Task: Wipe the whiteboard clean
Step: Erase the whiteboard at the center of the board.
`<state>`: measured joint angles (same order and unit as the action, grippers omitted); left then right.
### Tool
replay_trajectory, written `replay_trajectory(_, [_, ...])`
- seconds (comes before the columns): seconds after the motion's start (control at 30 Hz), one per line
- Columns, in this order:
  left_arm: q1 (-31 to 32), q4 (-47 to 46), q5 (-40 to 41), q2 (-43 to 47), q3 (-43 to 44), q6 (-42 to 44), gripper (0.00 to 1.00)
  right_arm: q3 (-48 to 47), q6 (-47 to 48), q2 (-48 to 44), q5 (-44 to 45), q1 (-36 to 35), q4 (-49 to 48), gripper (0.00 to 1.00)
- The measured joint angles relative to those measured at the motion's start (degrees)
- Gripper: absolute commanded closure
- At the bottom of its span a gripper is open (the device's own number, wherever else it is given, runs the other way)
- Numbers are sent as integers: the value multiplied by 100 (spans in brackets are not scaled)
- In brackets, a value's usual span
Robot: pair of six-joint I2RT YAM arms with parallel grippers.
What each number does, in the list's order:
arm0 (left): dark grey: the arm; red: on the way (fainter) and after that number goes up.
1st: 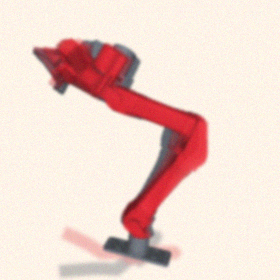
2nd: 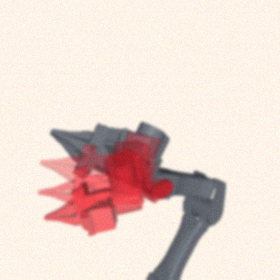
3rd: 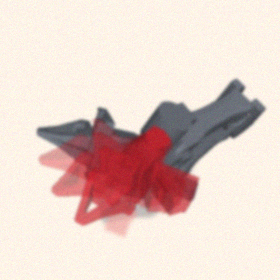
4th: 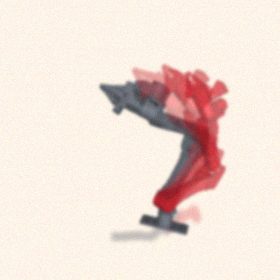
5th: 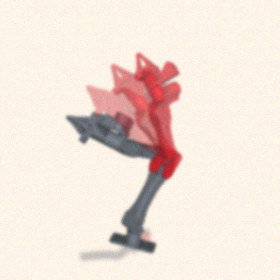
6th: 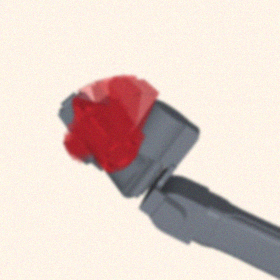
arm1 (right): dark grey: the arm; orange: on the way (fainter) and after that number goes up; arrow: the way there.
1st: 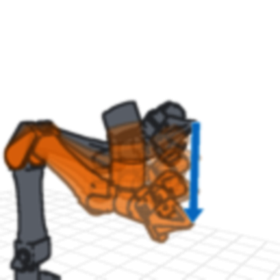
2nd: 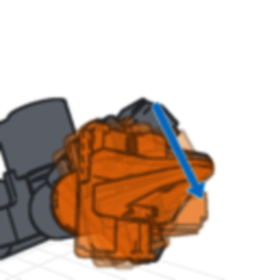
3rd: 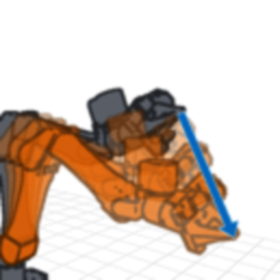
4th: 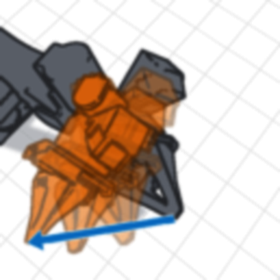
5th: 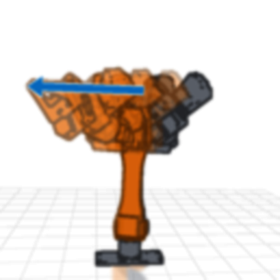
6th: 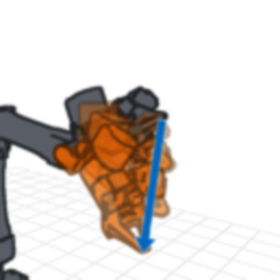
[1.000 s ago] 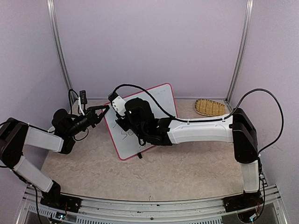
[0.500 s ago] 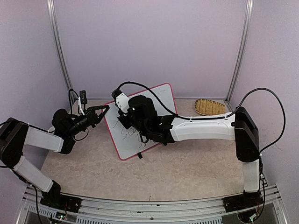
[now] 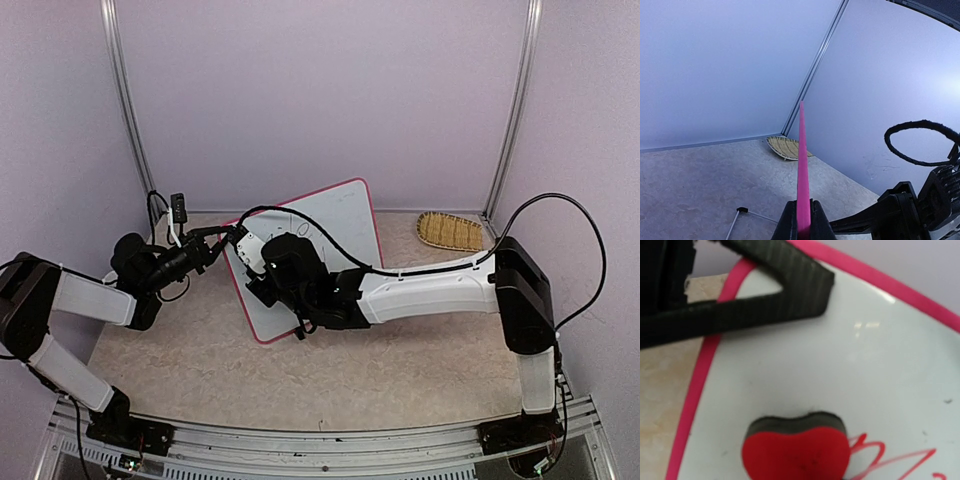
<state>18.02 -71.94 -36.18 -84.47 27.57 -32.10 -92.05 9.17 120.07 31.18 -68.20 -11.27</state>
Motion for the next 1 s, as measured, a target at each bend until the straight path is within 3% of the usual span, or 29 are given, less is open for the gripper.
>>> replay_trajectory(1.0, [0,11,22,-2,2,7,100,352,136,114,358,-254,98,77])
